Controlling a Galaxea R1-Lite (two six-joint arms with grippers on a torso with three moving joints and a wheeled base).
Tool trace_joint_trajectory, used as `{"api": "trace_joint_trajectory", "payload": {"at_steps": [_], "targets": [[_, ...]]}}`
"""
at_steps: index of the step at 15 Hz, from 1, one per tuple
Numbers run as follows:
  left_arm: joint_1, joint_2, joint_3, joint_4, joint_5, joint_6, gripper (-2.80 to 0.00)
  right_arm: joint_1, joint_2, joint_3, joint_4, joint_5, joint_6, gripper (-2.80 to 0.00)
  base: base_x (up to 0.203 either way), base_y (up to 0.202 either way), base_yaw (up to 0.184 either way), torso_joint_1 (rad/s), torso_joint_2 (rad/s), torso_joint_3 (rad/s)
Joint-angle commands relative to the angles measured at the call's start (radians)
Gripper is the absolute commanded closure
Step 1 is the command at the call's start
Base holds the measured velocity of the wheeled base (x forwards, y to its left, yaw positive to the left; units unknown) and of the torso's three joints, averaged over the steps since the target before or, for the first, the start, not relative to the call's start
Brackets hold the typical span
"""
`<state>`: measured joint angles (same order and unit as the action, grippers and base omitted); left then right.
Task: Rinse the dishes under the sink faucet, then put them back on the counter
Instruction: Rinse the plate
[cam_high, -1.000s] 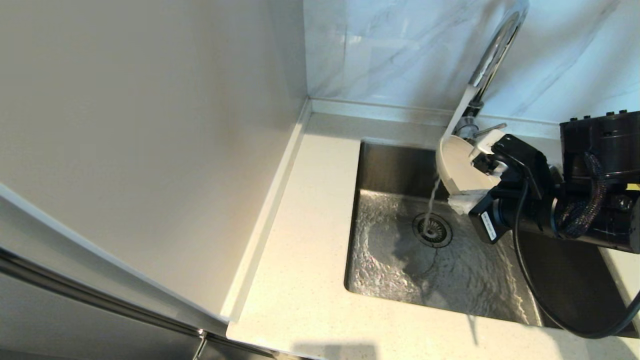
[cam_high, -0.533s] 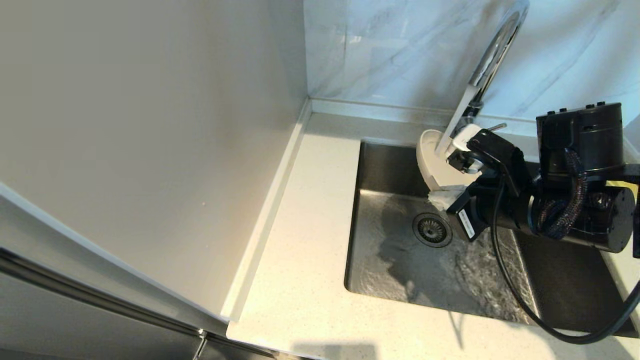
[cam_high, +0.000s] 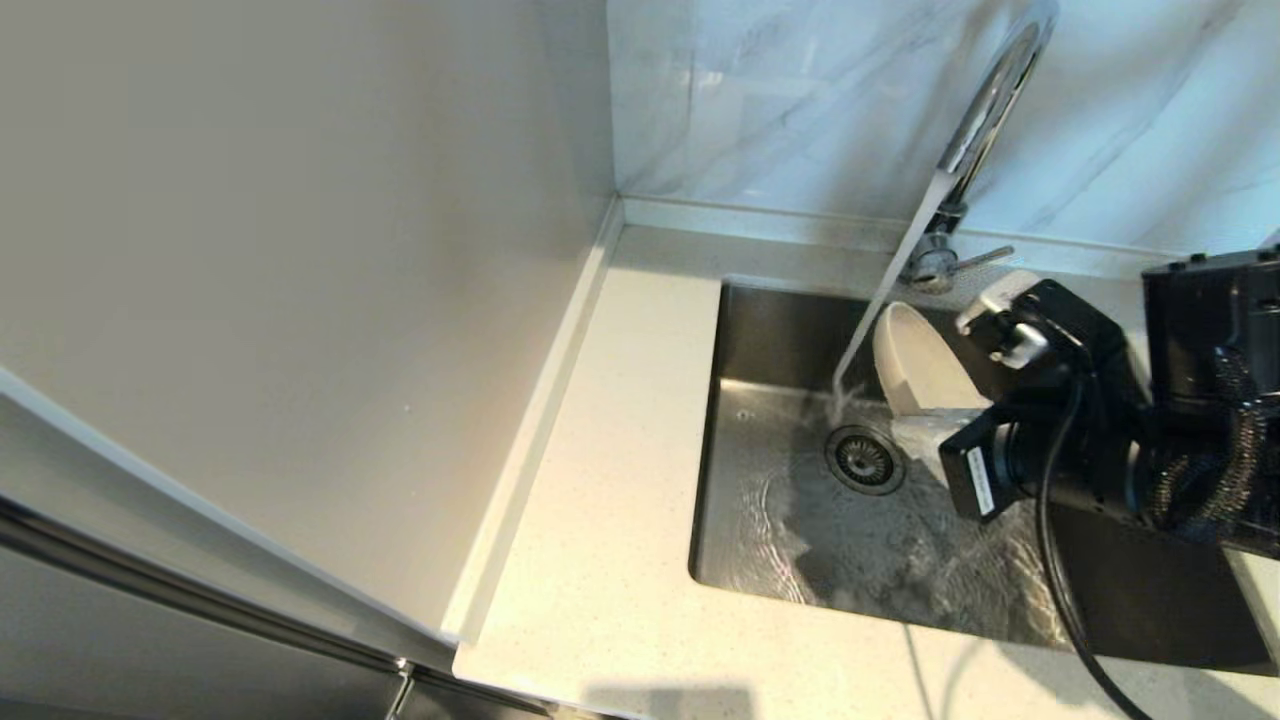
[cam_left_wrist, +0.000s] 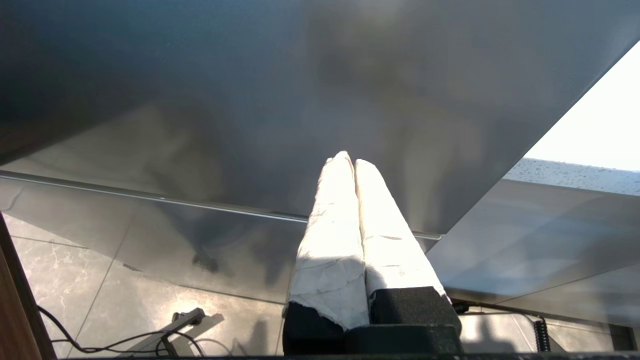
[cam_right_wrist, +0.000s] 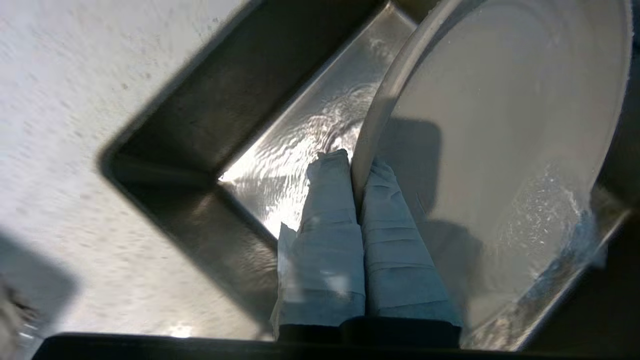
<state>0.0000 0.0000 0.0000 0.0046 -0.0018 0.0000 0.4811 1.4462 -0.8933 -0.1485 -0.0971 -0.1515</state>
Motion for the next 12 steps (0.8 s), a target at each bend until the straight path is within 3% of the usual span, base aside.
{"api": "trace_joint_trajectory", "payload": {"at_steps": [1,6,9,12], "targets": [[0.0,0.0,0.0,0.0,0.0,0.0,0.0,-0.006,-0.102,0.026,-0.001,0.007,0.159,0.0,0.0,0.0,0.0,0.0,0.0,0.0],[0.0,0.0,0.0,0.0,0.0,0.0,0.0,-0.036,-0.159,-0.175,0.015,0.031,0.747,0.0,0.0,0.0,0.0,0.0,0.0,0.0],[0.0,0.0,0.0,0.0,0.0,0.0,0.0,-0.067,-0.136,-0.159,0.009,0.173,1.037,0.0,0.0,0.0,0.0,0.0,0.0,0.0],[0.0,0.0,0.0,0.0,0.0,0.0,0.0,-0.09,-0.104,-0.189,-0.009,0.293,1.134,0.0,0.0,0.0,0.0,0.0,0.0,0.0]]}}
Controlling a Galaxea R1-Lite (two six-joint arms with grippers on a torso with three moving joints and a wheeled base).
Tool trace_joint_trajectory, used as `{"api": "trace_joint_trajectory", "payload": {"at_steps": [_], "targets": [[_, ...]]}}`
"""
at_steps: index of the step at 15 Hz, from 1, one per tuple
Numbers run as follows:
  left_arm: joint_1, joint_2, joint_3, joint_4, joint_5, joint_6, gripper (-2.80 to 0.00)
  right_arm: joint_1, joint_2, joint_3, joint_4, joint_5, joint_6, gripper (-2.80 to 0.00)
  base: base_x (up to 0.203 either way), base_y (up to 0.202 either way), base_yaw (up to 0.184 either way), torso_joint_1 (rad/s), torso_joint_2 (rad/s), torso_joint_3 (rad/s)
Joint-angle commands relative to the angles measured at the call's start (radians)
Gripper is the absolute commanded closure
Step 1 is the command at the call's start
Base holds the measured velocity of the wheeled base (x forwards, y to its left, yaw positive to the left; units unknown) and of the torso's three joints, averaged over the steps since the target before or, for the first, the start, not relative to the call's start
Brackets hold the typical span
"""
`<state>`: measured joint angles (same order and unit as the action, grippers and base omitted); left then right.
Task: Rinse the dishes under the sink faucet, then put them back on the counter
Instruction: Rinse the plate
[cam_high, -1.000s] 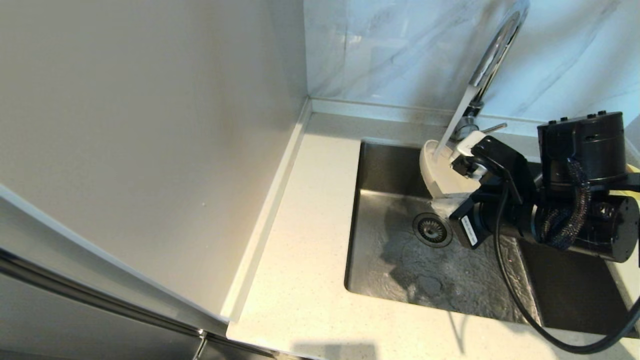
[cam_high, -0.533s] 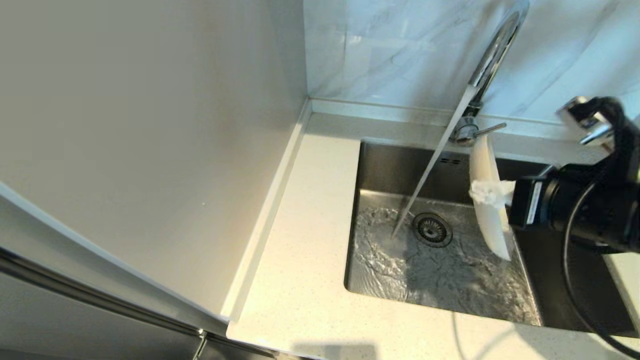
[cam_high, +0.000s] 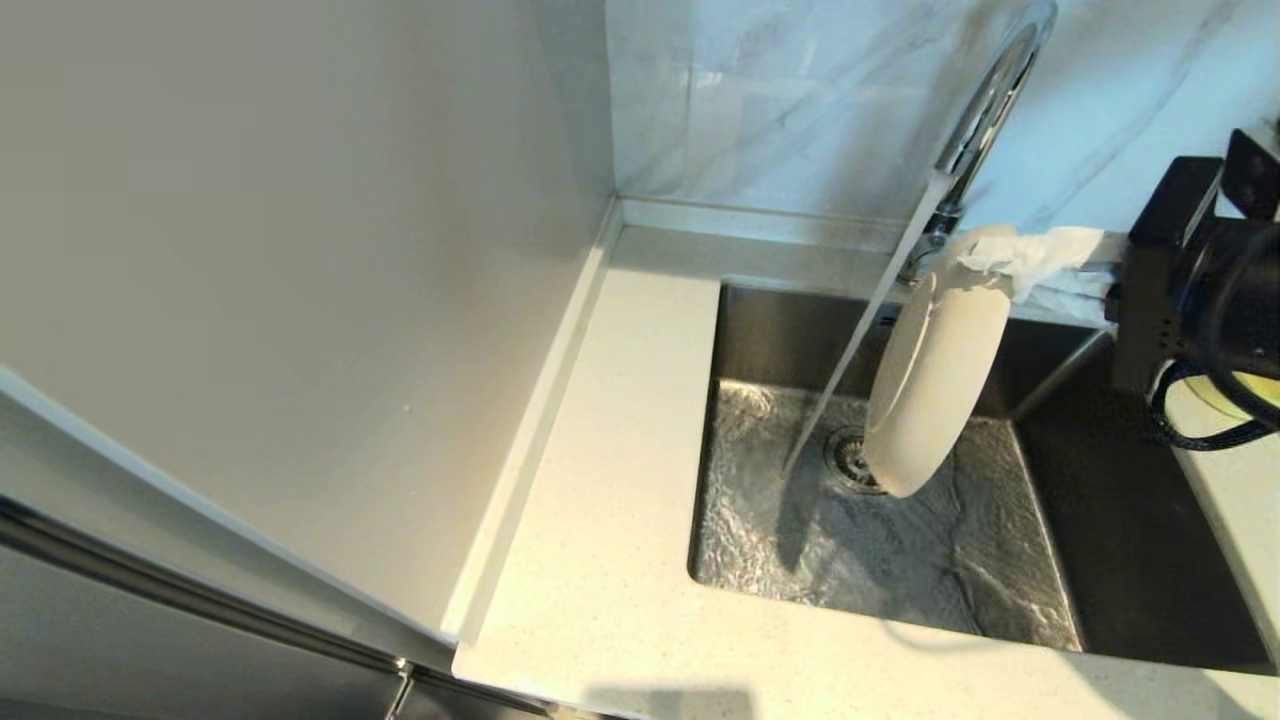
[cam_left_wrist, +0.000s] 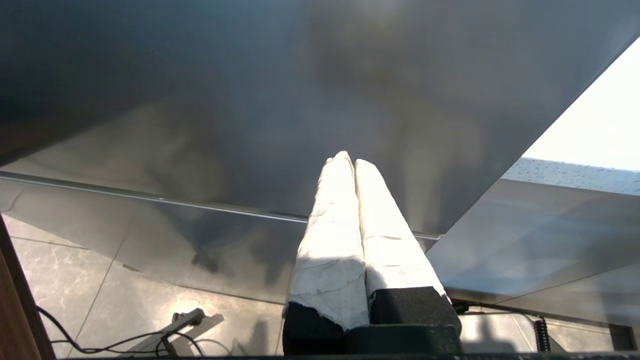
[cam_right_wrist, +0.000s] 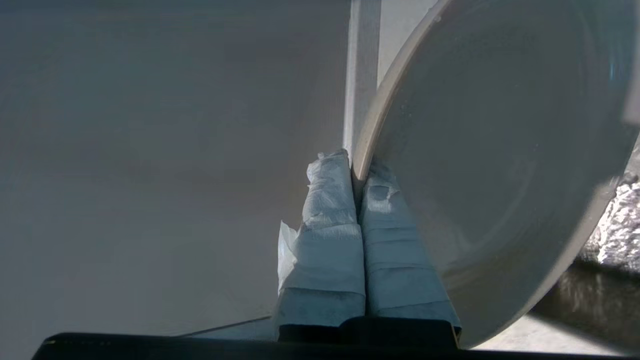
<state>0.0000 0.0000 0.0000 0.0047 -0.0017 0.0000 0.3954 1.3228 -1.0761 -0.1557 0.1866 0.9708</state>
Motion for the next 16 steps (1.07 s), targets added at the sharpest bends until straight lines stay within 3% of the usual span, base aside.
{"api": "trace_joint_trajectory", "payload": {"at_steps": [1,4,10,13,16], "targets": [[0.0,0.0,0.0,0.0,0.0,0.0,0.0,-0.004,0.036,-0.006,-0.012,0.019,0.038,0.0,0.0,0.0,0.0,0.0,0.0,0.0],[0.0,0.0,0.0,0.0,0.0,0.0,0.0,-0.012,0.095,0.009,-0.094,0.046,0.046,0.0,0.0,0.0,0.0,0.0,0.0,0.0],[0.0,0.0,0.0,0.0,0.0,0.0,0.0,-0.114,0.216,0.018,-0.205,0.055,0.045,0.0,0.0,0.0,0.0,0.0,0.0,0.0],[0.0,0.0,0.0,0.0,0.0,0.0,0.0,-0.175,0.24,0.012,-0.239,0.141,0.046,0.0,0.0,0.0,0.0,0.0,0.0,0.0],[0.0,0.0,0.0,0.0,0.0,0.0,0.0,-0.191,0.269,-0.015,-0.26,0.149,0.046,0.0,0.0,0.0,0.0,0.0,0.0,0.0]]}}
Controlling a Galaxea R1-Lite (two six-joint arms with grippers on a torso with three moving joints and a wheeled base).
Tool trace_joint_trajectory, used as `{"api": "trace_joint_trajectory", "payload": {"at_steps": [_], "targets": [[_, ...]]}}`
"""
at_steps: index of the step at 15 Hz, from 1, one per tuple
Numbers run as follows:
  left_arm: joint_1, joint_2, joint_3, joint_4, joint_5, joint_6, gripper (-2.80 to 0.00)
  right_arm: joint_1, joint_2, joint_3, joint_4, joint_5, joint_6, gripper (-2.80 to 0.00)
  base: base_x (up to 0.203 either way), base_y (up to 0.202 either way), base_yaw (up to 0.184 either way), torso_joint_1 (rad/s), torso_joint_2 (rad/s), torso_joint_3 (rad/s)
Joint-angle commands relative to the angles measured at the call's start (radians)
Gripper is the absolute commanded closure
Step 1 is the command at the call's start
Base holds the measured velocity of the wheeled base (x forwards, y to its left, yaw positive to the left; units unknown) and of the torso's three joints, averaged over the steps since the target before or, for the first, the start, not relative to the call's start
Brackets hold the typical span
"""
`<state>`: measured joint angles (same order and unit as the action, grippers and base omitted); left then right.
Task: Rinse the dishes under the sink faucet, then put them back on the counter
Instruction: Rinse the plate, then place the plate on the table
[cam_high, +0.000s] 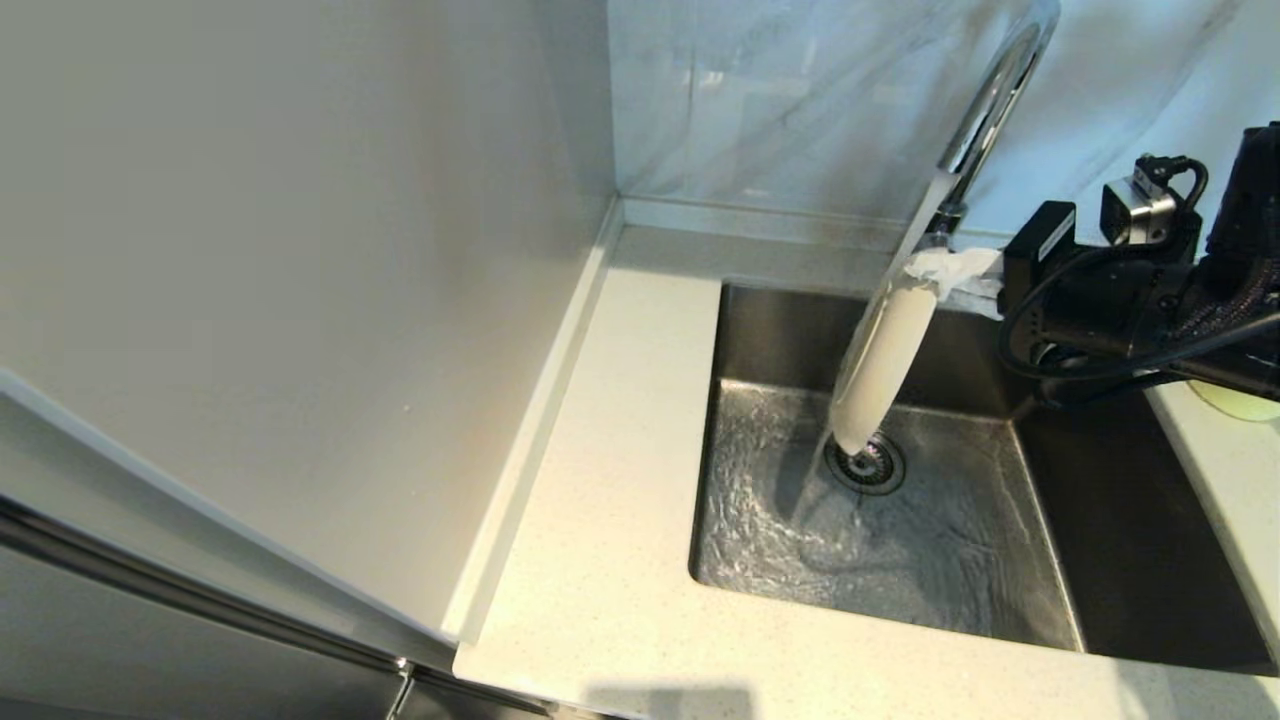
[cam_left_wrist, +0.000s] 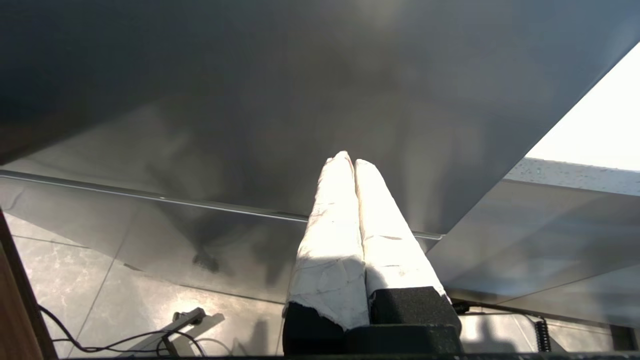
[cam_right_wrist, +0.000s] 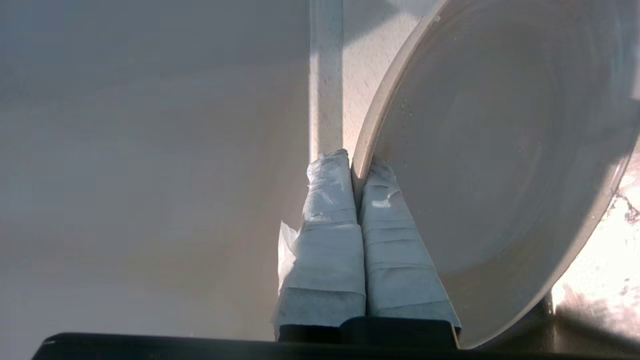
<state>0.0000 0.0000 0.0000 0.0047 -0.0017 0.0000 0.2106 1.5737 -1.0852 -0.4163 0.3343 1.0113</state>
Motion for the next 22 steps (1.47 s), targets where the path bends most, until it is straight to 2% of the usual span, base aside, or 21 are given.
{"api": "trace_joint_trajectory", "payload": {"at_steps": [1,9,15,18,19,20,22], "targets": [[0.0,0.0,0.0,0.0,0.0,0.0,0.0,-0.011,0.03,-0.009,-0.013,0.003,0.006,0.0,0.0,0.0,0.0,0.0,0.0,0.0],[0.0,0.0,0.0,0.0,0.0,0.0,0.0,-0.086,0.122,-0.087,-0.022,0.012,0.001,0.0,0.0,0.0,0.0,0.0,0.0,0.0],[0.0,0.0,0.0,0.0,0.0,0.0,0.0,-0.151,-0.035,0.024,-0.016,0.068,-0.005,0.0,0.0,0.0,0.0,0.0,0.0,0.0],[0.0,0.0,0.0,0.0,0.0,0.0,0.0,-0.2,-0.224,0.054,0.053,0.068,-0.105,0.0,0.0,0.0,0.0,0.0,0.0,0.0],[0.0,0.0,0.0,0.0,0.0,0.0,0.0,-0.233,-0.28,0.016,0.136,0.049,-0.156,0.0,0.0,0.0,0.0,0.0,0.0,0.0],[0.0,0.0,0.0,0.0,0.0,0.0,0.0,-0.267,-0.304,-0.003,0.244,0.027,-0.208,0.0,0.0,0.0,0.0,0.0,0.0,0.0],[0.0,0.0,0.0,0.0,0.0,0.0,0.0,-0.272,-0.283,0.079,0.28,0.017,-0.275,0.0,0.0,0.0,0.0,0.0,0.0,0.0]]}}
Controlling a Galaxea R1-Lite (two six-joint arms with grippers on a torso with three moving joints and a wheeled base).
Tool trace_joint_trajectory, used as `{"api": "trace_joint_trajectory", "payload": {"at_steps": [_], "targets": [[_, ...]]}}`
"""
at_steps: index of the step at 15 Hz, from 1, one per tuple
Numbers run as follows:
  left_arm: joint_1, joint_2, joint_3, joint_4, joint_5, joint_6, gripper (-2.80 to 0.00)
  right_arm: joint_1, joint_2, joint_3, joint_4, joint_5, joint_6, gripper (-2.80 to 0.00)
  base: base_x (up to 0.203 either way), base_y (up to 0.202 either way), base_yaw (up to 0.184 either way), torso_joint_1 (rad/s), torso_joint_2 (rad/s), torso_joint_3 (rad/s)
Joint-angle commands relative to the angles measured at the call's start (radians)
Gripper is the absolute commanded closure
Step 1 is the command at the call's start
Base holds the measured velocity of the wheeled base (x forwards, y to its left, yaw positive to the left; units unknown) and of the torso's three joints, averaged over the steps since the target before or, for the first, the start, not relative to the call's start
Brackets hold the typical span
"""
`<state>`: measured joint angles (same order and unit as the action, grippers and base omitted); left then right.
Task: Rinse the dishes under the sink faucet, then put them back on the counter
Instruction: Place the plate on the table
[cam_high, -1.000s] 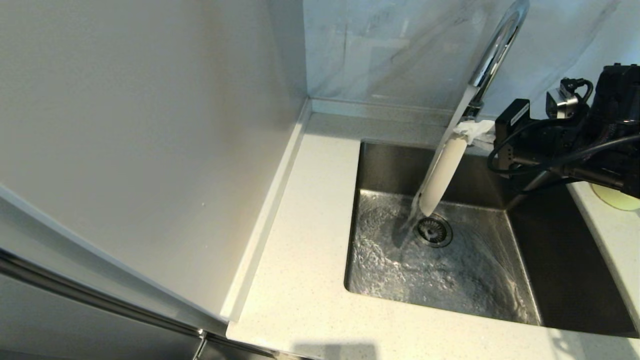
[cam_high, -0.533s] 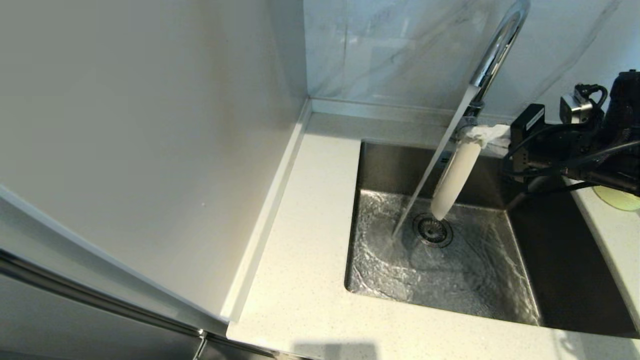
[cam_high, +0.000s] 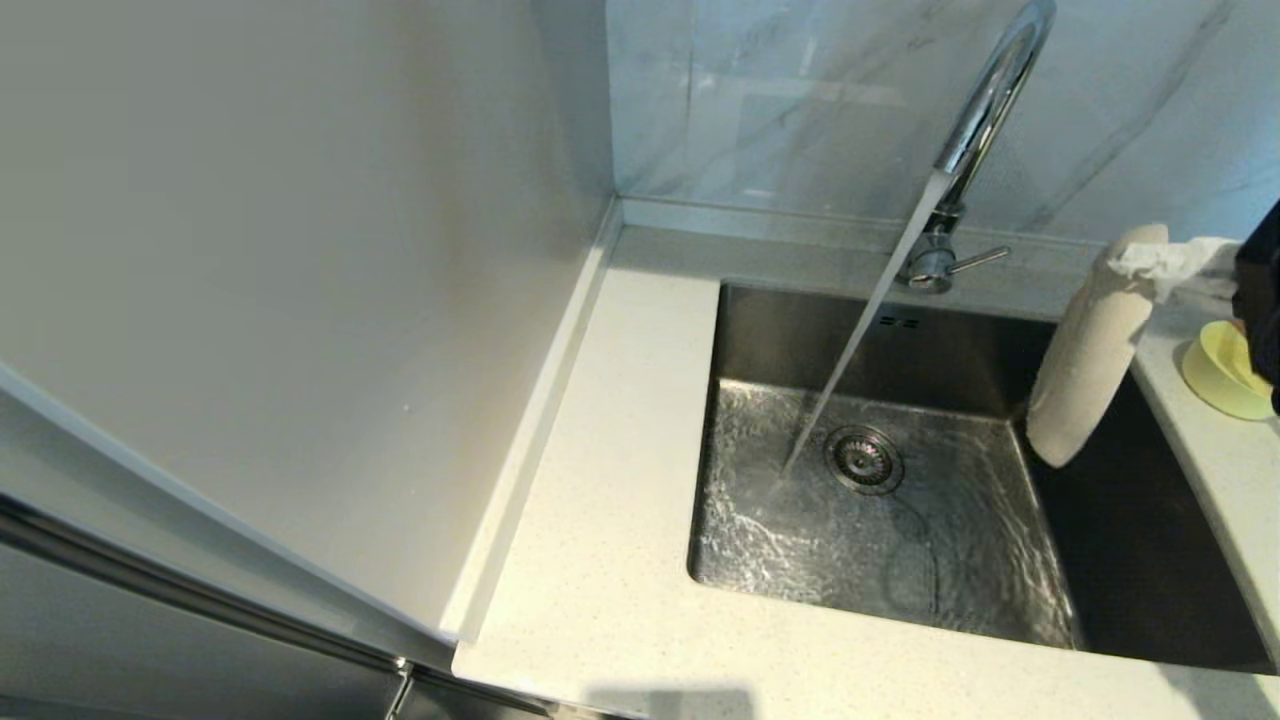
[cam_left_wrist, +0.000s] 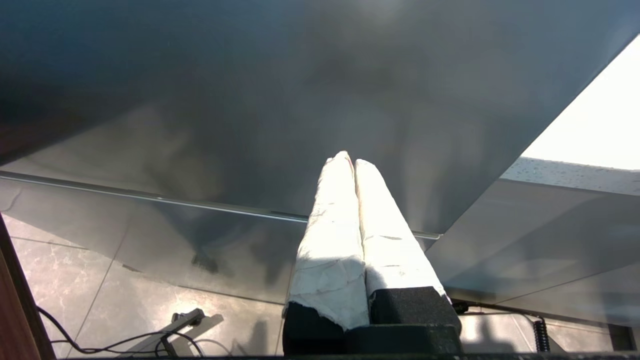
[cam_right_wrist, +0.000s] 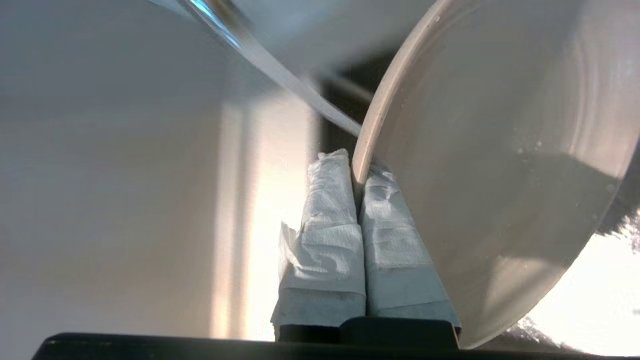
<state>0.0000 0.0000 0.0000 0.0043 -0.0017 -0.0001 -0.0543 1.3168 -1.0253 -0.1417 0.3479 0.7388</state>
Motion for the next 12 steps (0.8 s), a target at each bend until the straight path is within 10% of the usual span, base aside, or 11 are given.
{"api": "trace_joint_trajectory", "payload": {"at_steps": [1,4,9,12], "targets": [[0.0,0.0,0.0,0.0,0.0,0.0,0.0,-0.004,-0.007,0.123,-0.027,-0.002,-0.045,0.0,0.0,0.0,0.0,0.0,0.0,0.0],[0.0,0.0,0.0,0.0,0.0,0.0,0.0,-0.003,-0.015,0.303,-0.069,-0.031,-0.097,0.0,0.0,0.0,0.0,0.0,0.0,0.0],[0.0,0.0,0.0,0.0,0.0,0.0,0.0,-0.001,-0.052,0.023,0.083,-0.073,-0.178,0.0,0.0,0.0,0.0,0.0,0.0,0.0],[0.0,0.0,0.0,0.0,0.0,0.0,0.0,-0.002,-0.058,0.119,-0.007,-0.131,-0.238,0.0,0.0,0.0,0.0,0.0,0.0,0.0]]}}
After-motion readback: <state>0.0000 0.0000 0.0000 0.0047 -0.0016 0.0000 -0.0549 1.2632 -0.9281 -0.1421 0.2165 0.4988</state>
